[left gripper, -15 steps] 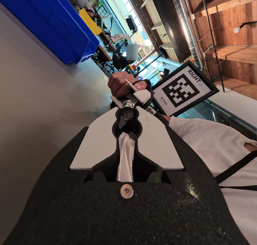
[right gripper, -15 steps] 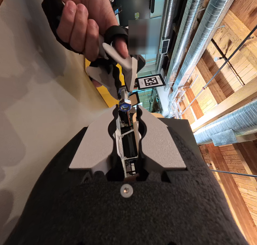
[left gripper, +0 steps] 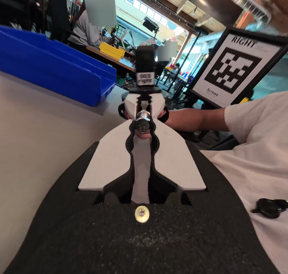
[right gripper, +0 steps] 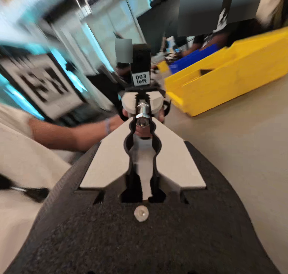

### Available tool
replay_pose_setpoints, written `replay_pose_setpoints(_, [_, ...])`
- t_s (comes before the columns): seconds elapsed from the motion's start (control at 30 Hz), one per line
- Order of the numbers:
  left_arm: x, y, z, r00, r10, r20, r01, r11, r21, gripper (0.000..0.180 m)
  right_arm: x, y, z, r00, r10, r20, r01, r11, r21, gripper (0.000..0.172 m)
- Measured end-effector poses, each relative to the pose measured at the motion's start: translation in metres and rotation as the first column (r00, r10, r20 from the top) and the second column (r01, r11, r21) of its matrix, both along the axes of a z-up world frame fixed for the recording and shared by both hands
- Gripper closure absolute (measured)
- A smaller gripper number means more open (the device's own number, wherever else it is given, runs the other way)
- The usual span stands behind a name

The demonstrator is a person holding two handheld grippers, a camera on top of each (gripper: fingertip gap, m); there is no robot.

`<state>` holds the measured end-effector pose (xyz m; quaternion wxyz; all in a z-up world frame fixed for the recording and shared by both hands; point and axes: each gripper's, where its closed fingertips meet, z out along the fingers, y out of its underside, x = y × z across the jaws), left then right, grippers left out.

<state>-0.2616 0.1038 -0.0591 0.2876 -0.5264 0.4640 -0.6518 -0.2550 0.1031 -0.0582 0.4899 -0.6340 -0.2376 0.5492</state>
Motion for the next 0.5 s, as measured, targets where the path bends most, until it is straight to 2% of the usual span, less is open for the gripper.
replay_pose_setpoints(0.07, [0.0,0.001,0.0,0.999,0.046,-0.007,-0.045,0.989,0.138,0.163,0.0,0.002,-0.001,0.985,0.056,-0.165,-0.09,0.974,-0.207,0.155])
replay_pose_setpoints(0.13, [-0.001,0.003,-0.004,0.998,0.061,-0.034,-0.054,0.981,0.187,0.163,-0.001,0.004,-0.006,0.973,0.06,-0.222,-0.125,0.948,-0.293,0.155])
replay_pose_setpoints(0.2, [-0.002,0.006,-0.006,0.998,0.057,-0.025,-0.054,0.99,0.128,0.163,-0.003,0.004,-0.008,0.985,0.039,-0.167,-0.074,0.975,-0.211,0.148])
replay_pose_setpoints(0.27, [-0.003,0.008,-0.008,0.998,0.051,-0.027,-0.049,0.996,0.073,0.163,-0.004,0.005,-0.017,1.0,-0.014,0.003,0.014,0.998,-0.058,0.119])
replay_pose_setpoints(0.33, [-0.004,0.011,-0.009,0.999,0.035,-0.031,-0.035,0.999,0.012,0.163,0.0,0.007,-0.025,0.971,-0.121,0.208,0.085,0.98,0.178,0.117])
replay_pose_setpoints(0.37, [-0.005,0.013,-0.01,0.999,0.031,-0.031,-0.031,0.999,-0.019,0.163,0.004,0.009,-0.029,0.922,-0.217,0.32,0.102,0.936,0.338,0.117])
replay_pose_setpoints(0.4, [-0.006,0.014,-0.011,0.999,0.024,-0.031,-0.025,0.998,-0.056,0.163,0.008,0.011,-0.033,0.845,-0.334,0.417,0.088,0.857,0.507,0.116])
replay_pose_setpoints(0.43, [-0.006,0.017,-0.012,0.999,0.024,-0.03,-0.027,0.996,-0.091,0.163,0.014,0.013,-0.032,0.753,-0.47,0.46,0.064,0.749,0.66,0.116])
replay_pose_setpoints(0.5, [-0.006,0.021,-0.013,0.999,0.019,-0.03,-0.024,0.987,-0.157,0.163,0.019,0.011,-0.023,0.577,-0.695,0.428,-0.062,0.485,0.872,0.118])
